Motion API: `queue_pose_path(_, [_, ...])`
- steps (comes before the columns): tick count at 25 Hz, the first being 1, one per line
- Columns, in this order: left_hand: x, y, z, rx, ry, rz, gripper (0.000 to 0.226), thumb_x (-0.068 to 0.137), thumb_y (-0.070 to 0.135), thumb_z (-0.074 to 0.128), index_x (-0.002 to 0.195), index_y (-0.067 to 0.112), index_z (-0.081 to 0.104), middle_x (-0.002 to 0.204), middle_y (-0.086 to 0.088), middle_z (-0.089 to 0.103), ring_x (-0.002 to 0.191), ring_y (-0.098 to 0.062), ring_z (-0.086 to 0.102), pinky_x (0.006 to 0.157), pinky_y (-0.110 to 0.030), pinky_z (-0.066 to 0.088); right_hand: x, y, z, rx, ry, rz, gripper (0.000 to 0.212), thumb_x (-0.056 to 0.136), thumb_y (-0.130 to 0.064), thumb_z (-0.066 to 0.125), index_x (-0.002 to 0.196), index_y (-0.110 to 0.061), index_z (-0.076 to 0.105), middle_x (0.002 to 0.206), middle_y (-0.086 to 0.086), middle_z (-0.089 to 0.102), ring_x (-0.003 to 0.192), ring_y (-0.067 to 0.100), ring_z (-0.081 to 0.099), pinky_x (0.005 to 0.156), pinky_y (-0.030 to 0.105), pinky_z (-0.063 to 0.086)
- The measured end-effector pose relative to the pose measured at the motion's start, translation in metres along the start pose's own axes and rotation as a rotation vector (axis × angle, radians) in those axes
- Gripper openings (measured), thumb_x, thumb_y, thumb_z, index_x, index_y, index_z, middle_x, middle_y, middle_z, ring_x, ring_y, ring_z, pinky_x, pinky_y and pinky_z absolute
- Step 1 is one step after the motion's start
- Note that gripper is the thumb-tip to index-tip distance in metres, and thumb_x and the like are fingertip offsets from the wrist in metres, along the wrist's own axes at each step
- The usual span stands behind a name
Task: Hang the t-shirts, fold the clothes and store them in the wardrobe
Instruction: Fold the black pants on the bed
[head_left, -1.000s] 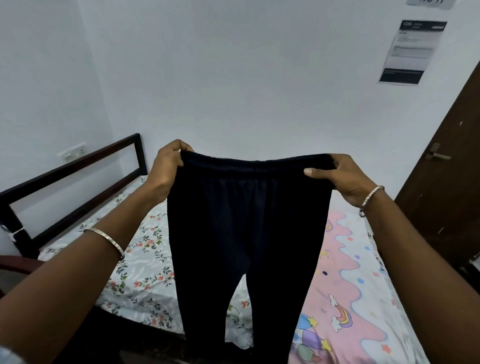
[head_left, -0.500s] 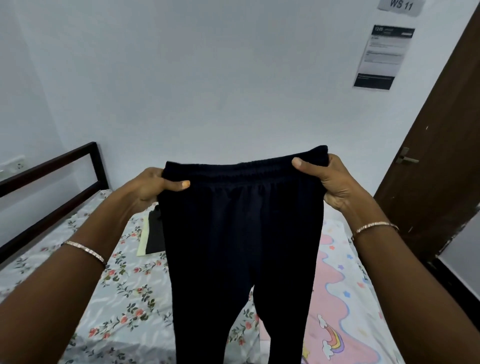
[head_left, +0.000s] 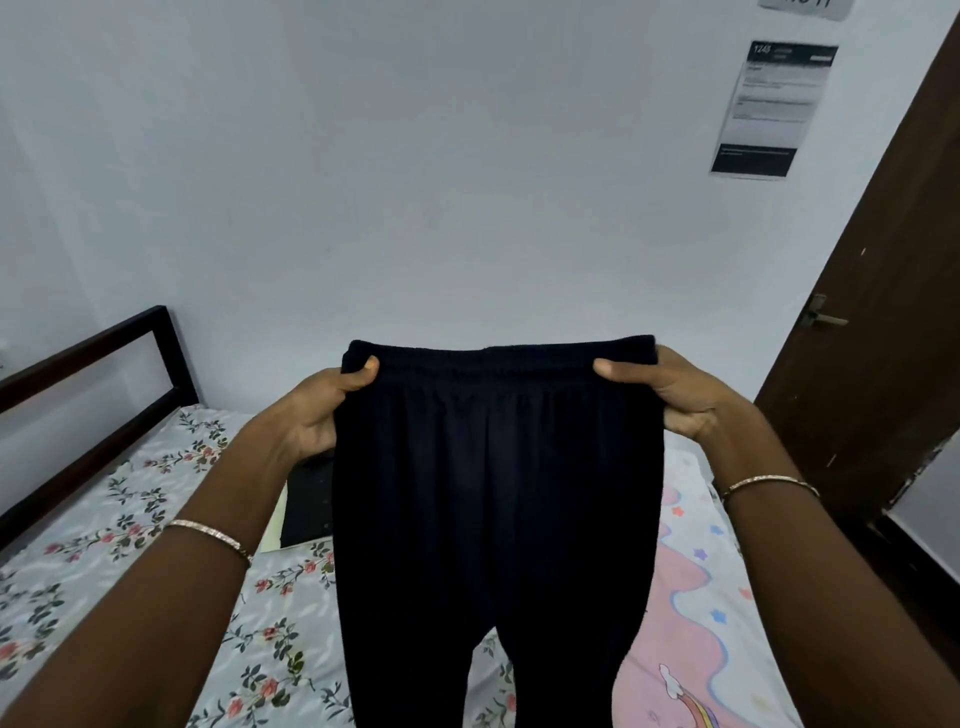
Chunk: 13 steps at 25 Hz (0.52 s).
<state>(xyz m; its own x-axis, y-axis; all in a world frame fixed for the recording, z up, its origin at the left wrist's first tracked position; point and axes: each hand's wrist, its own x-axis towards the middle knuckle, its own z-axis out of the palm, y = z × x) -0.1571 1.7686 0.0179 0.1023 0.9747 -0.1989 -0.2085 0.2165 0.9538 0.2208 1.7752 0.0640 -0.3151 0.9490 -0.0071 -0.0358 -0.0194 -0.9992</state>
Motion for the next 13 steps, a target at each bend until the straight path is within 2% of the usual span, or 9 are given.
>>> queue_pose_path(2, [0.014, 0.003, 0.024, -0.028, 0.185, -0.029, 0.040, 0.092, 0.035, 0.067, 0.116, 0.002, 0.067, 0.102, -0.013, 0.074, 0.081, -0.024, 0.074, 0.063, -0.035, 0.060, 0.020, 0.011, 0.013, 0.061, 0.262, 0.047, 0.033, 0.083, 0.000, 0.075, 0.114, 0.007, 0.067, 0.115, 0.026, 0.070, 0.088, 0.028, 0.074, 0.075, 0.039, 0.062])
queue_pose_path(5, [0.016, 0.002, 0.079, 0.011, 0.243, 0.105, 0.035, 0.099, 0.036, 0.057, 0.112, 0.004, 0.066, 0.103, -0.014, 0.073, 0.086, -0.025, 0.072, 0.071, -0.035, 0.059, 0.039, 0.021, 0.039, 0.069, 0.453, 0.003, 0.034, 0.082, -0.009, 0.080, 0.112, 0.000, 0.064, 0.111, 0.022, 0.071, 0.092, 0.031, 0.073, 0.081, 0.049, 0.061])
queue_pose_path(7, [0.012, -0.010, 0.118, 0.032, 0.158, 0.244, 0.032, 0.102, 0.035, 0.051, 0.112, 0.009, 0.067, 0.104, -0.013, 0.074, 0.087, -0.021, 0.073, 0.075, -0.033, 0.059, 0.044, 0.025, 0.061, 0.017, 0.479, -0.035, 0.043, 0.076, -0.033, 0.083, 0.109, -0.012, 0.066, 0.107, 0.012, 0.074, 0.095, 0.028, 0.073, 0.086, 0.052, 0.059])
queue_pose_path(9, [0.011, -0.027, 0.150, 0.085, 0.084, 0.372, 0.033, 0.102, 0.041, 0.050, 0.117, 0.016, 0.066, 0.110, -0.008, 0.074, 0.099, -0.020, 0.072, 0.091, -0.039, 0.056, 0.046, 0.031, 0.083, -0.037, 0.447, -0.085, 0.054, 0.068, -0.057, 0.073, 0.105, -0.019, 0.071, 0.100, 0.002, 0.076, 0.094, 0.023, 0.074, 0.088, 0.049, 0.059])
queue_pose_path(11, [0.013, -0.041, 0.168, 0.190, 0.070, 0.445, 0.046, 0.095, 0.055, 0.045, 0.128, 0.027, 0.061, 0.118, 0.003, 0.071, 0.111, -0.011, 0.067, 0.102, -0.039, 0.050, 0.039, 0.029, 0.103, -0.048, 0.411, -0.105, 0.049, 0.079, -0.061, 0.062, 0.106, -0.021, 0.072, 0.099, -0.001, 0.077, 0.095, 0.018, 0.073, 0.090, 0.043, 0.058])
queue_pose_path(13, [0.012, -0.046, 0.176, 0.266, 0.016, 0.460, 0.064, 0.088, 0.068, 0.039, 0.144, 0.036, 0.046, 0.134, 0.015, 0.060, 0.121, 0.001, 0.056, 0.108, -0.028, 0.042, 0.033, 0.023, 0.107, 0.138, 0.347, -0.037, 0.044, 0.094, -0.056, 0.056, 0.109, -0.018, 0.072, 0.102, 0.003, 0.076, 0.097, 0.016, 0.072, 0.088, 0.035, 0.057])
